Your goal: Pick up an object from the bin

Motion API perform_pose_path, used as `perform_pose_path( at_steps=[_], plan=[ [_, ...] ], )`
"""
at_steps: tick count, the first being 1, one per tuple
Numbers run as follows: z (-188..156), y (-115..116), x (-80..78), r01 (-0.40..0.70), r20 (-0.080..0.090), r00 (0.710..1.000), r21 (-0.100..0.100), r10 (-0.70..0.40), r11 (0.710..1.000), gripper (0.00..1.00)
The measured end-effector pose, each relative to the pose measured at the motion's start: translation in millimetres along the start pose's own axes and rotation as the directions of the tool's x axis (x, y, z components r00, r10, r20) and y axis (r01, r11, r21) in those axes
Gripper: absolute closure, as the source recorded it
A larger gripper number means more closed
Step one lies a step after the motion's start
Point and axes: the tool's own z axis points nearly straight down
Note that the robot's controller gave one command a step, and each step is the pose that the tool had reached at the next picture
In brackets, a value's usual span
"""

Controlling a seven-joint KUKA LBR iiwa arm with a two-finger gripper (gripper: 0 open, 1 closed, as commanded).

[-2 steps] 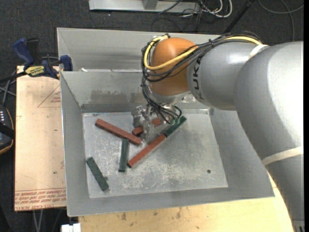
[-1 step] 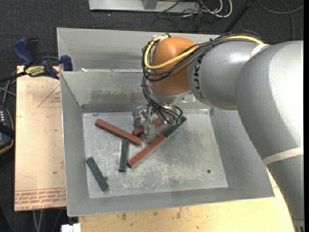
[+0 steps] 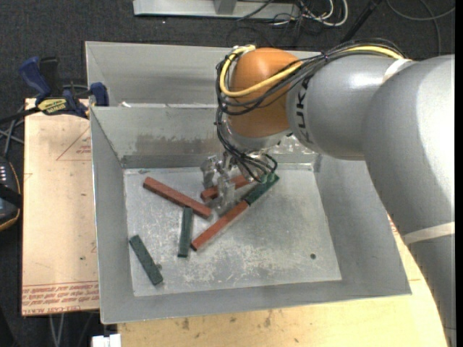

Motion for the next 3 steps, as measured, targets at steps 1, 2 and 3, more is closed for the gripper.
perform_pose_path(
  at_steps=[1,2,3],
  plan=[
    [-23.4,-0.3,-1.5,0.000,0.005,1.000,0.001,0.000,1.000,1.00],
    [-43.0,-0.4,-2.3,0.000,0.009,1.000,0.002,0.000,1.000,1.00],
    [-58.6,-0.6,-3.1,-0.001,0.014,1.000,0.003,0.001,1.000,1.00]
  ],
)
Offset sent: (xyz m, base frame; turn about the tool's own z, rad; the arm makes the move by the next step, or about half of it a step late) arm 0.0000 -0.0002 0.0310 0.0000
